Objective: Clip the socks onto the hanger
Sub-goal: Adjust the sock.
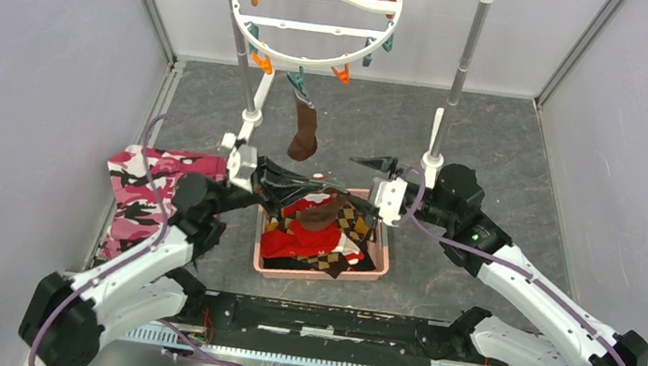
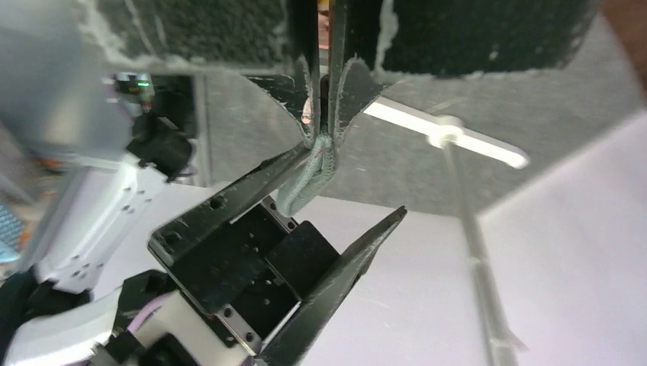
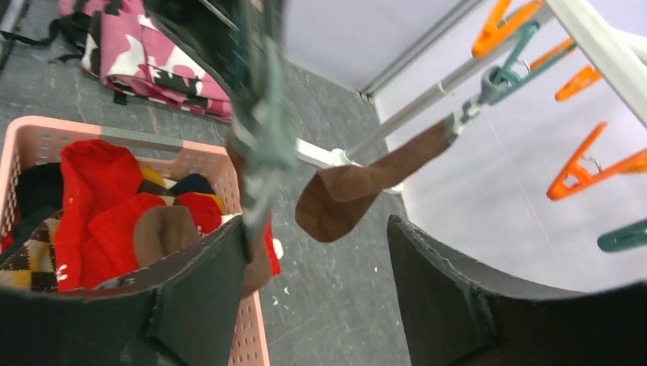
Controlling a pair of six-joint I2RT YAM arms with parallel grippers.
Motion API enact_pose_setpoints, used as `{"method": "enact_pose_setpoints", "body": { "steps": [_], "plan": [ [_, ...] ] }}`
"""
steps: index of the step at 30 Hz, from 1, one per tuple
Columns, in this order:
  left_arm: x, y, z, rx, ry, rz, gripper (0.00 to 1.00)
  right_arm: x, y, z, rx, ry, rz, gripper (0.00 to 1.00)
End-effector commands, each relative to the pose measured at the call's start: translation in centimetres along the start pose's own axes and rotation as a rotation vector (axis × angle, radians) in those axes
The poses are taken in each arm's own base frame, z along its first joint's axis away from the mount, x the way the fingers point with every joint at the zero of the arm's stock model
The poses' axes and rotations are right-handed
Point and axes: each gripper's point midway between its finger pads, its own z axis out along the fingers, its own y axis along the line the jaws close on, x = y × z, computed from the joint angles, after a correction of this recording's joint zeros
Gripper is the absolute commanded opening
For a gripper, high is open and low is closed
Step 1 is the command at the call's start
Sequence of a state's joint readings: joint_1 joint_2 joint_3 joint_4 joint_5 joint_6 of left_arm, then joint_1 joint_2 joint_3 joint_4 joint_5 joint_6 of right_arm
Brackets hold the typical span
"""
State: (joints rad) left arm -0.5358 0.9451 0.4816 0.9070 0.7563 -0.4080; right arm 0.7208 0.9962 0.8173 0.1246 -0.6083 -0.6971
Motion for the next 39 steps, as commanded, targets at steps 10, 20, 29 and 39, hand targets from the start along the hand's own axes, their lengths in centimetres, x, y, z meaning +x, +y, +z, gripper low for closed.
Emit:
{"method": "enact_pose_setpoints", "body": {
  "steps": [10,20,29,39],
  "plan": [
    [-0.4,2.2,-3.0,-0.213,-0.045,0.564,0.02,-2.7,1.2,1.5,-0.056,-0.147,0.476,0.75],
    [-0.7,2.3,-3.1,-0.249,-0.074,0.578,0.02,-2.2,2.2,2.8,-0.083,-0.116,0.611,0.64],
    [-0.6,2.3,-2.9,-0.248,-0.076,0.556,0.02,-3.3,2.1,3.9,-0.11,-0.161,0.71,0.43],
    [0.2,1.2,-3.6,-0.257,-0.084,0.321,0.39,-1.9,0.6,3.6,-0.081,-0.044,0.431,0.0]
  ]
}}
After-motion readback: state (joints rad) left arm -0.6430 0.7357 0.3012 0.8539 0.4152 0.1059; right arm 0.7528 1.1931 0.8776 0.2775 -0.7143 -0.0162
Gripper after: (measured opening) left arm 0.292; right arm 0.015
